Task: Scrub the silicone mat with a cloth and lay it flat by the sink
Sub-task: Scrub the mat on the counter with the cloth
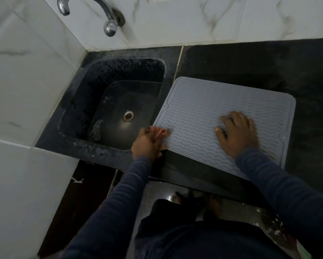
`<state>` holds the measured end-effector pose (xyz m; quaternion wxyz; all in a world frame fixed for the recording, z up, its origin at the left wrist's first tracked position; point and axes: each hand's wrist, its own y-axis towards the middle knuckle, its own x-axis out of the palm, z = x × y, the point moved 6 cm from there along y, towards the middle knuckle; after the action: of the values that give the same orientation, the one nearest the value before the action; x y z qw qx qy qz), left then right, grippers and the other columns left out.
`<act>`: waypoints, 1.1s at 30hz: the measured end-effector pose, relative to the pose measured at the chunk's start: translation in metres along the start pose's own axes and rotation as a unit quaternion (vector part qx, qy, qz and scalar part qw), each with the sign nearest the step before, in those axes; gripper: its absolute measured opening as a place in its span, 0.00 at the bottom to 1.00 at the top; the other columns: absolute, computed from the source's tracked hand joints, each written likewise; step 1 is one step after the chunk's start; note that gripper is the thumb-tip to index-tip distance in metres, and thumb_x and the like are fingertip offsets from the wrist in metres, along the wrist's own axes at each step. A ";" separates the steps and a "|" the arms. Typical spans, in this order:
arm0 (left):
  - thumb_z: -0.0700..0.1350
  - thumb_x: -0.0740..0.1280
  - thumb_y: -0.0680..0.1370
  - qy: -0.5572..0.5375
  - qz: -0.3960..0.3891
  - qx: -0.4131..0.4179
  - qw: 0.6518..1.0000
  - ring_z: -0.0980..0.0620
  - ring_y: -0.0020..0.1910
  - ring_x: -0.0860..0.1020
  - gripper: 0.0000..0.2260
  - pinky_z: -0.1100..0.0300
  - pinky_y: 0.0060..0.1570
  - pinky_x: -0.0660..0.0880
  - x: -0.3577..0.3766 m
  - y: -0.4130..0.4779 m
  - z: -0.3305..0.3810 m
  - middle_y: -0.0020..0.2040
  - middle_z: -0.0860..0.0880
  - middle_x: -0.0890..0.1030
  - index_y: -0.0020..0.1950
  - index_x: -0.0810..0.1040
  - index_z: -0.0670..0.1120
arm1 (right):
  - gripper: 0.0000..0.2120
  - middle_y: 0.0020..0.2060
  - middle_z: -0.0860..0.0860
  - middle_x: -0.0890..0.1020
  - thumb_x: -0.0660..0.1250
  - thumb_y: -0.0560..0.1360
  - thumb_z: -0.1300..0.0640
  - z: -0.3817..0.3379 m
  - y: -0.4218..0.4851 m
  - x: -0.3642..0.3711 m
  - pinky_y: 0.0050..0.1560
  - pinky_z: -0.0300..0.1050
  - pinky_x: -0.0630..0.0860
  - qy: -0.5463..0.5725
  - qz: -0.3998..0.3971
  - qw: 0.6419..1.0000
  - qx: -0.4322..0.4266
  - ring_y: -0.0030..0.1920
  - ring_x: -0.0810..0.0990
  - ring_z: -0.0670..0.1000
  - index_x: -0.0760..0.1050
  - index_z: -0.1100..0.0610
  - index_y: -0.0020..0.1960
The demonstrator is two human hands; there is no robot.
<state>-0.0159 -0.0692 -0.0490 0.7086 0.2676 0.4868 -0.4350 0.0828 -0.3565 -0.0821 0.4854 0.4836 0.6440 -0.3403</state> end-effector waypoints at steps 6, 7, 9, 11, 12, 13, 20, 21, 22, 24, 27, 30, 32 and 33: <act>0.64 0.64 0.75 -0.009 0.037 0.046 0.998 0.49 0.48 0.78 0.20 0.57 0.48 0.75 0.015 -0.009 0.048 0.54 0.51 0.74 0.57 0.80 0.51 | 0.30 0.76 0.57 0.60 0.47 0.78 0.40 0.000 0.003 0.003 0.76 0.58 0.45 0.005 -0.025 1.000 0.010 0.77 0.54 0.57 0.62 0.53 0.75; 0.65 0.62 0.75 -0.006 0.021 0.109 0.994 0.49 0.47 0.78 0.21 0.56 0.47 0.76 0.026 -0.020 0.068 0.54 0.51 0.74 0.58 0.79 0.52 | 0.31 0.77 0.56 0.59 0.45 0.78 0.40 0.000 0.002 0.005 0.76 0.57 0.45 0.007 -0.029 0.999 0.015 0.77 0.54 0.56 0.60 0.53 0.76; 0.63 0.59 0.76 -0.018 -0.047 0.217 0.975 0.46 0.43 0.79 0.21 0.53 0.42 0.78 0.049 -0.047 0.112 0.53 0.48 0.75 0.60 0.79 0.52 | 0.31 0.77 0.56 0.59 0.43 0.78 0.41 0.002 0.002 0.005 0.76 0.56 0.44 0.010 -0.031 0.999 0.020 0.77 0.53 0.55 0.58 0.53 0.77; 0.60 0.59 0.75 -0.006 -0.082 0.290 0.954 0.45 0.40 0.79 0.21 0.52 0.37 0.79 0.058 -0.063 0.133 0.53 0.46 0.76 0.59 0.80 0.49 | 0.30 0.77 0.55 0.58 0.42 0.79 0.42 0.003 0.002 0.005 0.76 0.56 0.44 0.001 -0.038 0.999 0.016 0.77 0.53 0.55 0.59 0.53 0.77; 0.59 0.59 0.76 0.009 -0.075 0.305 0.949 0.45 0.39 0.79 0.20 0.52 0.36 0.79 0.055 -0.062 0.133 0.53 0.46 0.76 0.59 0.80 0.49 | 0.29 0.77 0.55 0.58 0.43 0.80 0.43 0.003 0.003 0.005 0.76 0.56 0.45 -0.004 -0.040 0.999 0.012 0.77 0.52 0.54 0.59 0.52 0.77; 0.58 0.59 0.77 0.023 -0.063 0.302 0.951 0.45 0.39 0.79 0.19 0.52 0.37 0.79 0.050 -0.057 0.125 0.54 0.46 0.76 0.59 0.79 0.49 | 0.28 0.77 0.55 0.59 0.43 0.80 0.44 0.003 0.003 0.004 0.76 0.56 0.46 -0.006 -0.039 0.999 0.011 0.77 0.53 0.54 0.59 0.52 0.77; 0.60 0.63 0.76 0.084 0.000 0.060 0.995 0.44 0.49 0.78 0.18 0.55 0.46 0.73 0.002 0.029 0.011 0.57 0.49 0.74 0.60 0.79 0.52 | 0.31 0.76 0.55 0.62 0.40 0.78 0.44 0.003 0.002 0.003 0.76 0.56 0.47 0.001 -0.026 1.000 0.015 0.77 0.56 0.55 0.63 0.53 0.75; 0.62 0.63 0.76 0.081 0.006 0.070 0.994 0.44 0.49 0.78 0.19 0.54 0.47 0.74 0.000 0.032 0.018 0.56 0.49 0.74 0.59 0.79 0.52 | 0.30 0.76 0.55 0.62 0.41 0.78 0.44 0.003 0.003 0.003 0.76 0.56 0.48 -0.001 -0.027 0.999 0.018 0.77 0.56 0.55 0.63 0.52 0.75; 0.63 0.63 0.75 0.076 0.015 0.095 0.992 0.46 0.48 0.78 0.20 0.53 0.48 0.75 0.000 0.031 0.029 0.54 0.49 0.75 0.58 0.80 0.53 | 0.29 0.76 0.55 0.62 0.42 0.79 0.45 0.003 0.003 0.004 0.76 0.56 0.48 -0.004 -0.028 0.999 0.021 0.77 0.56 0.55 0.63 0.52 0.75; 0.64 0.63 0.75 0.049 0.002 0.156 0.986 0.48 0.43 0.80 0.16 0.51 0.46 0.78 0.012 0.015 0.063 0.51 0.51 0.77 0.54 0.79 0.55 | 0.27 0.76 0.54 0.62 0.44 0.79 0.46 0.005 0.003 0.006 0.76 0.56 0.48 -0.007 -0.029 0.999 0.024 0.77 0.55 0.55 0.63 0.52 0.75; 0.59 0.62 0.77 0.023 -0.068 0.267 0.961 0.47 0.37 0.79 0.15 0.51 0.39 0.79 0.049 -0.040 0.123 0.51 0.49 0.77 0.52 0.80 0.50 | 0.25 0.76 0.54 0.61 0.45 0.80 0.48 0.006 0.004 0.007 0.76 0.57 0.48 -0.017 -0.032 0.999 0.019 0.77 0.54 0.54 0.62 0.51 0.75; 0.57 0.61 0.78 0.033 -0.076 0.305 0.949 0.47 0.38 0.79 0.15 0.53 0.35 0.79 0.049 -0.053 0.122 0.52 0.47 0.77 0.58 0.79 0.51 | 0.26 0.76 0.54 0.62 0.45 0.79 0.48 0.005 0.003 0.007 0.76 0.56 0.48 -0.011 -0.029 0.999 0.017 0.77 0.55 0.55 0.63 0.52 0.75; 0.59 0.62 0.78 0.043 -0.047 0.223 0.973 0.51 0.38 0.80 0.13 0.54 0.37 0.80 0.033 -0.020 0.077 0.51 0.49 0.79 0.59 0.76 0.55 | 0.27 0.76 0.55 0.62 0.45 0.79 0.48 0.005 0.003 0.006 0.75 0.55 0.47 -0.014 -0.025 0.999 0.016 0.77 0.55 0.55 0.63 0.52 0.75; 0.60 0.62 0.78 0.086 -0.033 0.191 0.977 0.51 0.40 0.80 0.15 0.54 0.40 0.79 0.021 -0.005 0.054 0.53 0.50 0.78 0.60 0.76 0.56 | 0.27 0.76 0.55 0.63 0.45 0.79 0.48 0.004 0.003 0.005 0.75 0.55 0.47 -0.014 -0.026 0.999 0.016 0.77 0.56 0.55 0.63 0.53 0.75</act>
<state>0.0080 -0.1227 -0.0478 0.5850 0.4188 0.4624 -0.5182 0.0860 -0.3576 -0.0882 0.4776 0.4695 0.6443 -0.3693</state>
